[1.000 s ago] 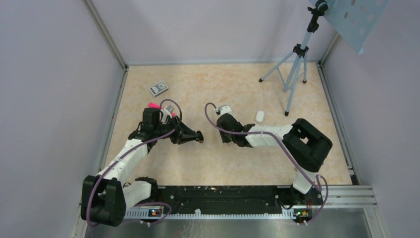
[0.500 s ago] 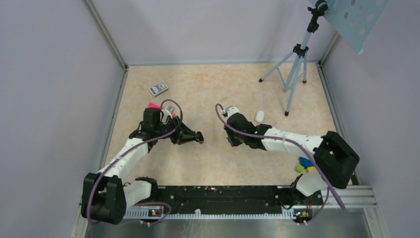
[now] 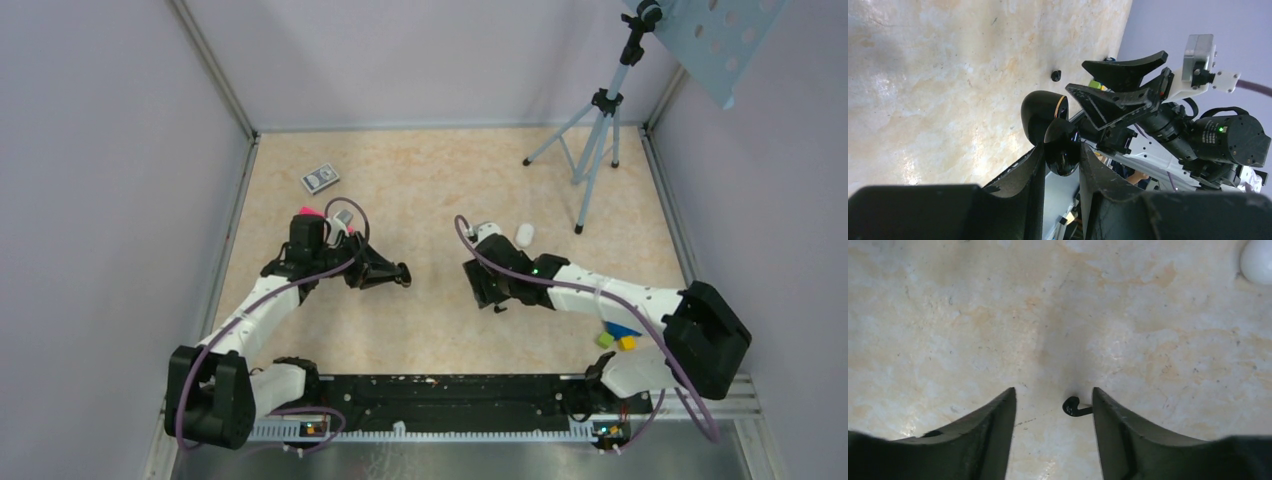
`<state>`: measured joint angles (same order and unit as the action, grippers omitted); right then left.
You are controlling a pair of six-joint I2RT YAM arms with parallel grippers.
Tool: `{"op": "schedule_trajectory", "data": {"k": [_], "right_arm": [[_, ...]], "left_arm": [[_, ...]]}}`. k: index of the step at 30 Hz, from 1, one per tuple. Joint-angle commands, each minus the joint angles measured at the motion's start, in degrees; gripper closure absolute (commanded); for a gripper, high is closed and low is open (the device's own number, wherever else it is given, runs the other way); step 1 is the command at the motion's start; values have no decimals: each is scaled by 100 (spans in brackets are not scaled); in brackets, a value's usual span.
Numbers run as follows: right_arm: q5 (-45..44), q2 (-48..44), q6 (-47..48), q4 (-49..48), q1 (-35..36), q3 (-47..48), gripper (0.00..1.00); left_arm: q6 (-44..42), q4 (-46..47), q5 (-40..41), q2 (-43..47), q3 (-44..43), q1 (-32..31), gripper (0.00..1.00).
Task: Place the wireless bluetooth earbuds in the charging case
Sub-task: Pick up the right earbud from the center of the board.
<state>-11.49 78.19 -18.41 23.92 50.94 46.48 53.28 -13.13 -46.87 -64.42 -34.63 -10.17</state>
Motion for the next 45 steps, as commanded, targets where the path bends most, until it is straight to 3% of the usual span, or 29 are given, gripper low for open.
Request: {"op": "schedule_trajectory", "data": {"k": [1, 2, 5, 8, 12, 16, 34, 40, 45], "right_arm": [[-494, -535, -1301, 501, -221, 175, 50], [-472, -670, -1753, 659, -245, 162, 56], [-229, -1132, -2612, 832, -255, -45, 58], [-33, -1404, -2722, 929, -251, -238, 61], [720, -950, -1285, 1208, -250, -3, 56], [248, -207, -432, 1853, -174, 426, 55], [556, 714, 1731, 1542, -97, 854, 55], [418, 969, 1809, 1455, -84, 868, 55], [420, 1185, 1956, 1189, -99, 803, 63]], "left_arm": [[-247, 12, 22, 71, -323, 15, 100], [-241, 12, 16, 70, -316, 14, 100], [-234, 56, 0, 54, -291, 7, 100], [-200, 152, -37, 44, -234, 7, 100], [-195, 195, -70, 27, -218, 0, 100], [-195, 223, -93, 23, -212, -2, 100], [-70, 328, -55, 21, -119, -2, 100], [-67, 287, -20, 26, -108, -2, 100], [-23, 285, -7, 69, -84, -2, 100]]}}
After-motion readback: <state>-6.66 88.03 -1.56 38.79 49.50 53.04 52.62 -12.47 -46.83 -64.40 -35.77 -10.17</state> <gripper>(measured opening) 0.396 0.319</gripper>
